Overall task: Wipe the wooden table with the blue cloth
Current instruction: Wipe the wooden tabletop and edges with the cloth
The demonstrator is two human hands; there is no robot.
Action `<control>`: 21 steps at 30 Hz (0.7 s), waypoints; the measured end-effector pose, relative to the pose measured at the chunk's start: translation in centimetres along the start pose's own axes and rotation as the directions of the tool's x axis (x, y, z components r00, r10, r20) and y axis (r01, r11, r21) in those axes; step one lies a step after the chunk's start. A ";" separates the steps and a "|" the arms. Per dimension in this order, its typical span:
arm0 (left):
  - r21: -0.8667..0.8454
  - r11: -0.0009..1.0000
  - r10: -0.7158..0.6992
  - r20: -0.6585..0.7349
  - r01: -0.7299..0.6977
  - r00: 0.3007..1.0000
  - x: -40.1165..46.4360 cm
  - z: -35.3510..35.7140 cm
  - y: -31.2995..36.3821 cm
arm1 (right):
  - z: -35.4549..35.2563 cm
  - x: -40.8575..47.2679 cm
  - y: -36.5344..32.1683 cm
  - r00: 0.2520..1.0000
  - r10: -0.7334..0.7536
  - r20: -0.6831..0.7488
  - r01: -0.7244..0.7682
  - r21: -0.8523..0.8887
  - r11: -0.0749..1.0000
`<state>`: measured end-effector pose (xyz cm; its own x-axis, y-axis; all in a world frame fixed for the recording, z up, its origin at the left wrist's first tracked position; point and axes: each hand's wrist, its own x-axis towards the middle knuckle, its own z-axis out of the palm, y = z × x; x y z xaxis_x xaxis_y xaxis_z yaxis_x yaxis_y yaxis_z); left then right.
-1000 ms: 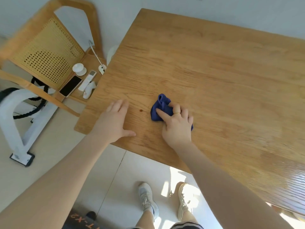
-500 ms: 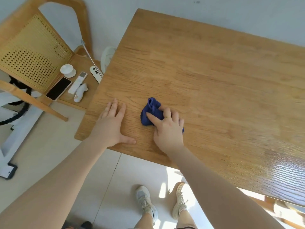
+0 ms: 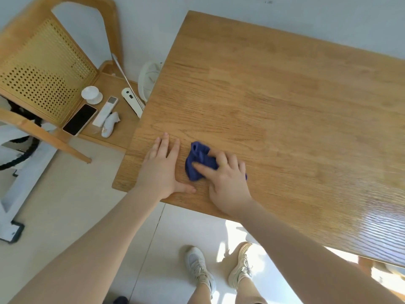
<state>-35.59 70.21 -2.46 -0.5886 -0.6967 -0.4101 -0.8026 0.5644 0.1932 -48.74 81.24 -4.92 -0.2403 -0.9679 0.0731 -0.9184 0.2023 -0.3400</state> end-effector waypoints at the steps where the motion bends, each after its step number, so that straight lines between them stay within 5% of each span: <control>1: -0.005 1.000 0.009 -0.009 -0.009 1.000 0.0 0.0 0.0 | 0.0 -0.8 -0.2 0.999 -0.036 0.032 0.035 0.020 0.999; 4: -0.006 1.000 0.019 -0.009 -0.019 1.000 0.1 -0.2 0.1 | -0.6 1.0 0.9 0.996 -0.076 0.050 0.073 0.047 0.996; 10: 0.009 1.000 -0.002 -0.007 0.002 1.000 0.1 -0.1 0.1 | -0.3 7.0 1.6 0.987 0.153 -0.058 -0.155 -0.030 0.988; 18: -0.029 0.999 0.024 -0.027 -0.025 0.999 0.0 -0.2 -0.1 | 0.2 0.6 -0.7 0.993 -0.101 0.054 0.098 0.048 0.994; 21: -0.010 1.000 0.018 -0.019 -0.018 1.000 -0.1 -0.1 0.0 | -0.2 5.9 0.0 1.000 0.016 -0.007 -0.016 0.023 1.000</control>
<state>-35.54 70.30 -2.34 -0.6045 -0.6947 -0.3898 -0.7928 0.5723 0.2097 -50.26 75.59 -4.32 -0.2575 -0.9635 0.0740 -0.9070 0.2145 -0.3625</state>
